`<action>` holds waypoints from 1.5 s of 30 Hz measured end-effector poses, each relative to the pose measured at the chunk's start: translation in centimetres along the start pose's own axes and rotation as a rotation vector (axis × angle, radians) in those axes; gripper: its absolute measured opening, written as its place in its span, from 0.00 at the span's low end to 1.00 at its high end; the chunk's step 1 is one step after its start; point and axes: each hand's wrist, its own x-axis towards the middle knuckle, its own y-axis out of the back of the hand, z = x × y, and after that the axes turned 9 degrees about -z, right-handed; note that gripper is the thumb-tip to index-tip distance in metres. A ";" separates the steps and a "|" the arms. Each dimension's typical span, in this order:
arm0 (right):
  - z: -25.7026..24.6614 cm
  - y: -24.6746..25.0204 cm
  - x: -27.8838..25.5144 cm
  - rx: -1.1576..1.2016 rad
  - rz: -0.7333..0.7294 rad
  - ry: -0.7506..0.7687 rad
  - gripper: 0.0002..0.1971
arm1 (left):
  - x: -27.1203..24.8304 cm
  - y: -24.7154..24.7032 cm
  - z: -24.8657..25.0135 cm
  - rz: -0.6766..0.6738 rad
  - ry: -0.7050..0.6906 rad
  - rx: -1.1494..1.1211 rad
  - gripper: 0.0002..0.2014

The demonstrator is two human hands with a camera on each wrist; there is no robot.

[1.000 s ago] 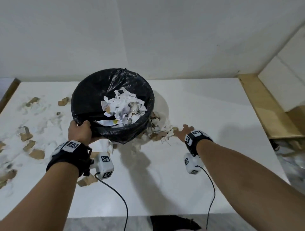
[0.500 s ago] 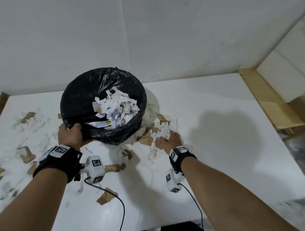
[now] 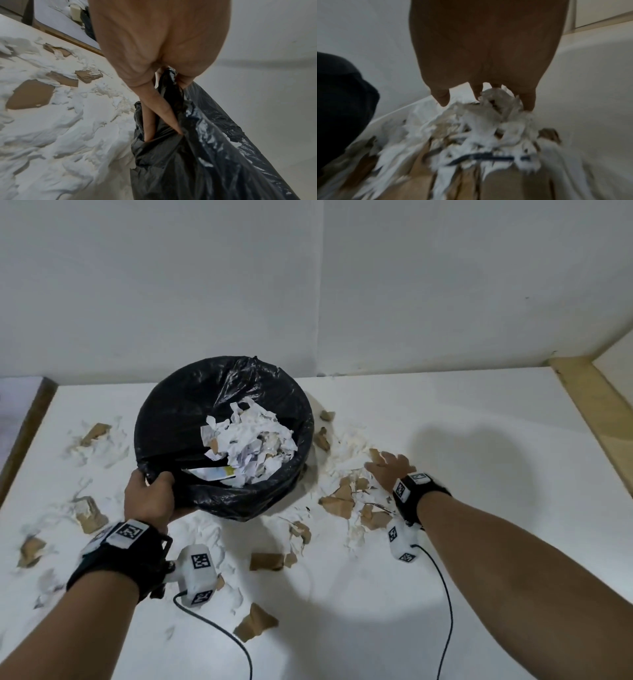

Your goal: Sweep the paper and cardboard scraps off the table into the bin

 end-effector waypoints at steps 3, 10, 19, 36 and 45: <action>-2.2 -0.7 0.1 -0.098 -0.005 -0.007 0.31 | 0.5 -0.4 -0.3 0.025 0.002 -0.007 0.19; -9.3 6.2 4.2 -0.126 0.138 0.041 0.30 | 2.3 -0.3 -0.5 0.070 0.006 -0.031 0.11; -14.4 5.0 10.0 -0.383 -0.137 0.270 0.36 | 3.8 0.9 -1.2 0.157 -0.003 -0.054 0.11; -7.0 -4.8 -1.5 -0.422 -0.154 0.520 0.29 | 1.4 1.1 -0.7 0.095 -0.009 -0.058 0.11; -2.5 3.9 0.2 -0.370 0.083 0.118 0.31 | 0.5 -0.5 -1.0 0.059 -0.024 -0.053 0.11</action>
